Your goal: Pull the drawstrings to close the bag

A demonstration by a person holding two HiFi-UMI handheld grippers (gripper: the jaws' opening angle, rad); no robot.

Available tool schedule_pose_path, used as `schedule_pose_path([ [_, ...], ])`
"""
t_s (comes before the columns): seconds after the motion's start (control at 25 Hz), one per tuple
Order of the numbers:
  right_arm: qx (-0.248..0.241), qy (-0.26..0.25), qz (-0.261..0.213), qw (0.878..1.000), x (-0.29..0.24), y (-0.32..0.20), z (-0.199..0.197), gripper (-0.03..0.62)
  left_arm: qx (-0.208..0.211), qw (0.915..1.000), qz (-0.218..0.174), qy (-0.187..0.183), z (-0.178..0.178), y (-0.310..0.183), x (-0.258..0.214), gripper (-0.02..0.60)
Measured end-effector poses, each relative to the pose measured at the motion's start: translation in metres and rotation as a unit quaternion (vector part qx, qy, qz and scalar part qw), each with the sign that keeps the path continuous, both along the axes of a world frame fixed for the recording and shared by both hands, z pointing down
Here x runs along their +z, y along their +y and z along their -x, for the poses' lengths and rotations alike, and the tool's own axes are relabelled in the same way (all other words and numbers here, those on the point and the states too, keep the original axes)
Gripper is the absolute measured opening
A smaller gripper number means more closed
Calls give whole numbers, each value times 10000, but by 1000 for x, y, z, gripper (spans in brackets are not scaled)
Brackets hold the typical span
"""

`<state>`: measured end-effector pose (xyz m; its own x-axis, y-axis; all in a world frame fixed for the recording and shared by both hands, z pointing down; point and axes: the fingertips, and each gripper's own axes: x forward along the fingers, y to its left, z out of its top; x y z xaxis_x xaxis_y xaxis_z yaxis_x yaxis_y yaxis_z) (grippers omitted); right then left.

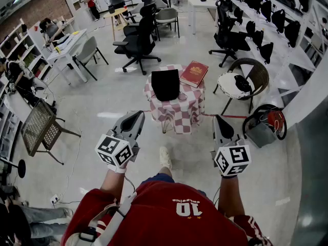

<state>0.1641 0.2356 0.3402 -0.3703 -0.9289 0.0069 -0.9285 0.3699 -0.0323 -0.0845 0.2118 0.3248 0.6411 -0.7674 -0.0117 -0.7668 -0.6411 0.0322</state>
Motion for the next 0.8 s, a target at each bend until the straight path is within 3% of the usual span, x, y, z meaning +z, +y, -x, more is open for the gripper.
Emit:
schedule_pose_path([
  [0.44, -150, 93, 46, 9998, 1, -4, 6, 15, -118, 9999, 26, 74, 4, 1, -1, 6],
  [0.8, -382, -208, 33, 9990, 6, -6, 7, 15, -31, 9999, 55, 124, 0, 2, 3, 6],
])
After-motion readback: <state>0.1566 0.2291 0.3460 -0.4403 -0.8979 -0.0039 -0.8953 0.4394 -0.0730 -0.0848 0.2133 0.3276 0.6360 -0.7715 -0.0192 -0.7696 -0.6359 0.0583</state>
